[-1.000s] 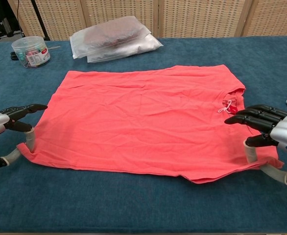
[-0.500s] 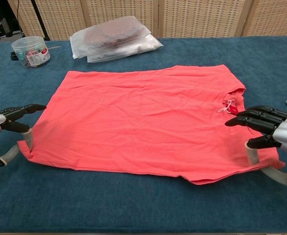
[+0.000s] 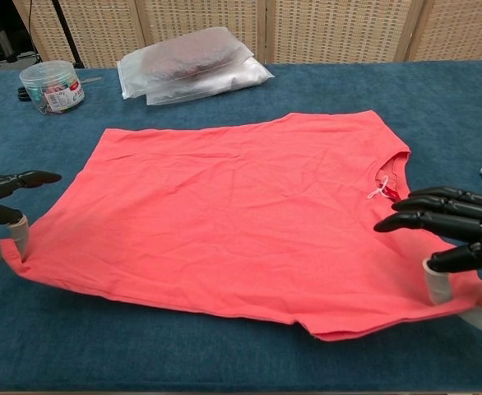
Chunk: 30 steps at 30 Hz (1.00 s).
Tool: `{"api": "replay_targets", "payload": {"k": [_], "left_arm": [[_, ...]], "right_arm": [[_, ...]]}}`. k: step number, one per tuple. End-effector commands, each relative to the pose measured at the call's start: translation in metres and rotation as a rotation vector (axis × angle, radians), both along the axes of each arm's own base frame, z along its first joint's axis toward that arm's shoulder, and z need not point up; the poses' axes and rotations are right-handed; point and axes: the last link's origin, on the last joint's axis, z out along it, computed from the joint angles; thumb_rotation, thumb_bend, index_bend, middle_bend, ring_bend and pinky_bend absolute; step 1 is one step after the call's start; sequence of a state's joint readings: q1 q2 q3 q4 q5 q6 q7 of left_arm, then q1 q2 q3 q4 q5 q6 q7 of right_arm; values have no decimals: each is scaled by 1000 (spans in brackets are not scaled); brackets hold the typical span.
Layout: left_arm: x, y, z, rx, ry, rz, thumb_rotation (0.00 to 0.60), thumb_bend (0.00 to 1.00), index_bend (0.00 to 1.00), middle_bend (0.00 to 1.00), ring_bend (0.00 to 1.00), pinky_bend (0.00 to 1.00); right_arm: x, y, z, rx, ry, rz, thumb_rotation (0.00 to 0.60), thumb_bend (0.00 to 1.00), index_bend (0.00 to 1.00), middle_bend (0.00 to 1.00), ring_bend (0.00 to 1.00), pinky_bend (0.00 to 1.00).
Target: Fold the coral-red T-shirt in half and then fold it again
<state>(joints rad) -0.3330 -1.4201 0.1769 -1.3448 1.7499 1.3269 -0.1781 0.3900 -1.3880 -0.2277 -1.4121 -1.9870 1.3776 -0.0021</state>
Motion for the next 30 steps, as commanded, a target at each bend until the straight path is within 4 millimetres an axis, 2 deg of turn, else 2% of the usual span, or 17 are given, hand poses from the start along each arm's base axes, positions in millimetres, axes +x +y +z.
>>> {"api": "replay_targets", "payload": {"k": [1,14,23,30], "left_arm": [[2,-8,5,-34,-13,-1,600,614,714,0,0,0],[7,-38,29,-166,-15,1,600,616,715,0,0,0],[6,-46,33,-225,2,15,600,620,716,0,0,0],[9,-49,35,-224,2,12,600,620,717,0,0,0]], "right_arm": [[1,8,6,53,11,34,600,517,563,127,0,0],[1,32,19,213,21,93,600,517,573,137,0,0],[-2,45,22,260,18,113,600,517,573,138,0,0],[0,47,22,265,18,126,600,517,572,140,0,0]]}}
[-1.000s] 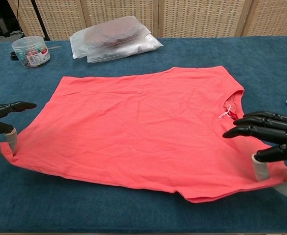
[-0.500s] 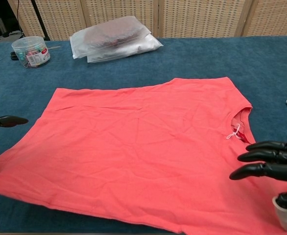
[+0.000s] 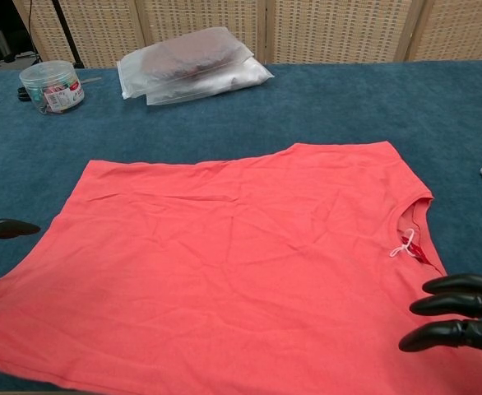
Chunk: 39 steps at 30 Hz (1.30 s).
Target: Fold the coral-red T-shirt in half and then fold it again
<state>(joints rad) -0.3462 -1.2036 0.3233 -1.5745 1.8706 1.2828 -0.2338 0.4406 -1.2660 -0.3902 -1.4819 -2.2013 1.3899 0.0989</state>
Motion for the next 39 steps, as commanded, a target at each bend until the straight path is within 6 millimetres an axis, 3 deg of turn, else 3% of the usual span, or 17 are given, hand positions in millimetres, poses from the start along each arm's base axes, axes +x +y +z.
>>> {"api": "replay_targets", "payload": {"k": [1,6,17,23,30,34,39], "left_arm": [[2,0,0,0,-4,0,600,620,718,0,0,0],[10,15,0,58,-32,15,600,619,718,0,0,0],[36,69,6,241,-8,113,600,621,725,0,0,0],[48,105,-4,271,-14,193,600,621,727,0,0,0],[53,133,-15,265,15,257,600,620,728,0,0,0],[52,155,-20,277,46,304,600,620,727,0,0,0],[46,172,-26,288,75,357,600,620,727,0,0,0]], "right_arm": [[1,0,1,-2,1,3,600,517,573,139,0,0],[4,-18,7,-54,-28,-46,600,517,577,140,0,0],[22,-96,30,-189,-114,-249,600,517,580,140,0,0],[37,-137,30,-232,-106,-326,600,517,585,140,0,0],[49,-176,25,-268,-94,-418,600,517,586,140,0,0],[48,-209,21,-297,-74,-502,600,517,585,142,0,0],[43,-234,18,-314,-63,-578,600,517,586,144,0,0]]}}
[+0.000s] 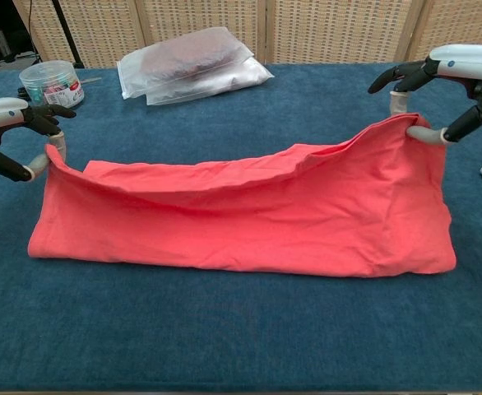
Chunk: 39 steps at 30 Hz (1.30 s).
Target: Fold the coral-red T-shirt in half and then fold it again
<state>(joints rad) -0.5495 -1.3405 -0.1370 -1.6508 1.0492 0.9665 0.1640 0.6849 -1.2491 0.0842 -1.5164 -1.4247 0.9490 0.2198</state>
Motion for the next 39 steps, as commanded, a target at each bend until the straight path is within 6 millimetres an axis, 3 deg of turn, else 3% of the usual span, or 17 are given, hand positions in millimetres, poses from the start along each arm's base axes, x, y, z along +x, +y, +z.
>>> {"api": "replay_targets", "payload": {"k": [1,16,31,33,35,37,39], "left_arm": [[-2,18,-7,8,16,34,600,620,728,0,0,0],[-12,44,-35,31,61,83,600,618,731,0,0,0],[-15,52,-52,52,77,100,600,594,727,0,0,0],[-15,52,-53,51,86,98,600,568,631,0,0,0],[-15,52,-53,57,83,101,600,535,365,0,0,0],[-16,53,-53,64,81,102,600,522,166,0,0,0],[-16,53,-53,69,81,103,600,518,45,0,0,0]], "right_arm": [[0,-27,-4,-16,-3,-61,600,517,586,145,0,0],[-13,-59,-26,-17,22,-156,600,517,586,148,0,0],[-26,-73,-38,-36,65,-192,600,516,585,149,0,0],[-27,-73,-39,-29,74,-191,600,464,495,117,0,0],[-30,-71,-40,-11,81,-198,600,257,185,30,0,0],[-30,-72,-38,-13,77,-204,600,87,15,0,0,0],[-29,-72,-36,-32,65,-204,600,19,0,0,0,0]]}}
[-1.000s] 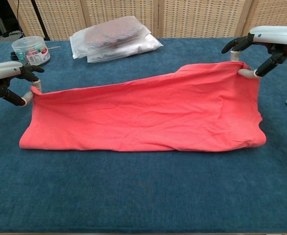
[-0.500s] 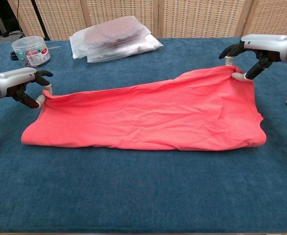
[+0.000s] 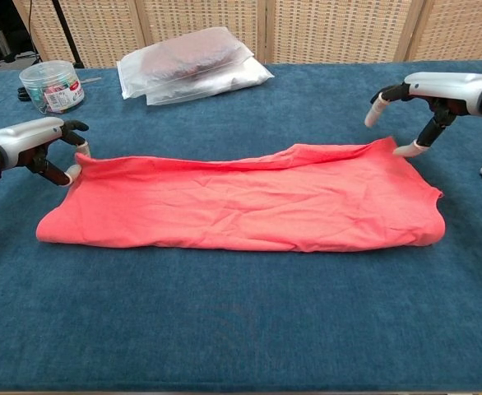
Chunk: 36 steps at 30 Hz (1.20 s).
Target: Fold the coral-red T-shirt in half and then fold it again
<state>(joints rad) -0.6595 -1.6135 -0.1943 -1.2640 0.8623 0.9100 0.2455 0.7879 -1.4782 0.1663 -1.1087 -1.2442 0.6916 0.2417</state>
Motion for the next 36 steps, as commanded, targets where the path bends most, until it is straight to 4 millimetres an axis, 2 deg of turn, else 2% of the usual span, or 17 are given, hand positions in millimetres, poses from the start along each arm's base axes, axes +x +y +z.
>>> {"api": "replay_targets", "payload": {"k": [1,7,13,16,20,24,31,36], "left_arm": [[0,0,1,7,1,1,600,517,12,0,0,0],[0,1,4,27,2,-6,600,512,0,0,0,0],[0,0,12,30,-8,-16,600,482,0,0,0,0],[-6,-5,30,30,14,-38,600,474,0,0,0,0],[-9,-9,38,16,22,-43,600,466,0,0,0,0],[-11,-12,47,-4,46,-57,600,446,0,0,0,0],[-4,-4,52,-29,69,-73,600,393,0,0,0,0],[0,4,51,-42,97,-79,600,384,26,0,0,0]], "right_arm": [[0,-1,4,-30,-17,-1,600,5,0,0,0,0],[1,1,9,-64,-37,9,600,2,0,0,0,0],[3,12,21,-98,-76,35,600,2,0,0,0,0],[1,39,44,-162,-67,120,600,2,0,0,0,0],[-4,62,59,-219,-41,186,600,0,0,0,0,0],[-18,110,78,-274,-71,235,600,0,0,0,0,0],[-42,172,96,-345,-50,279,600,0,0,0,0,0],[-48,197,98,-392,-55,304,600,0,0,0,0,0]]}}
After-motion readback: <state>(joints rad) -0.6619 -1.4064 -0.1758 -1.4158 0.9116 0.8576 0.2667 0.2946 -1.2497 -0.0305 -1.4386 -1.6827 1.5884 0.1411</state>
